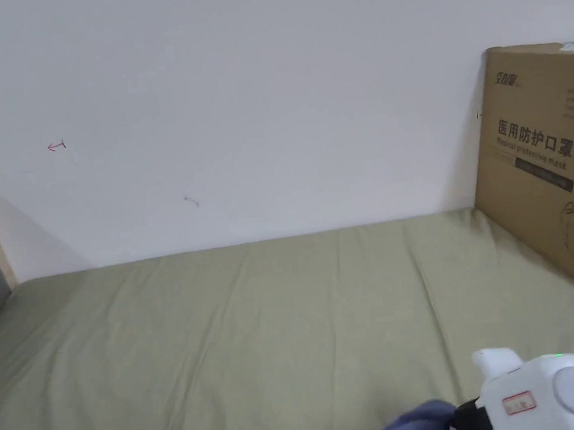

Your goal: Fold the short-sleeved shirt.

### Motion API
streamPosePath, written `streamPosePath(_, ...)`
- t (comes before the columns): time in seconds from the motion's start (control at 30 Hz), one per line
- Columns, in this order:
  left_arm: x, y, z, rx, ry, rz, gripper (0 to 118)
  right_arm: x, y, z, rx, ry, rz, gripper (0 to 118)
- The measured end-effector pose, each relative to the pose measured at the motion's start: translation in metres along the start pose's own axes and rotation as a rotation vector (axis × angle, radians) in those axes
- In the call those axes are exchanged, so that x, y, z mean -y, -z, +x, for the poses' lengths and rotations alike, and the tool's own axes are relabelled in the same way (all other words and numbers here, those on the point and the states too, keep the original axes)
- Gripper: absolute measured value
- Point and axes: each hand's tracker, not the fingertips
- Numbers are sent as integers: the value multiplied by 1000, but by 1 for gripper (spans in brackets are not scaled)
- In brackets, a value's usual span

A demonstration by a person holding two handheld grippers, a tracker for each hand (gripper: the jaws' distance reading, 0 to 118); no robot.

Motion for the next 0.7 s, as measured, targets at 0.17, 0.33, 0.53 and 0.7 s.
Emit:
streamPosePath(0.17, -50, -54, 11, 25, 21, 150, 1, -30, -93, -25, -31, -80, 157, 6)
streamPosePath(0.33, -107, -110, 37, -8, 125, 286, 1, -61, -178, -62, -55, -135, 311, 6)
streamPosePath(0.53, -171, -151, 53, -24, 157, 404, 1, -98, -251, -105, -41, -209, 433, 6)
streamPosePath(0.7, -228, -161, 63, -73, 209, 456, 1, -148, -273, -132, 17, -279, 488, 6)
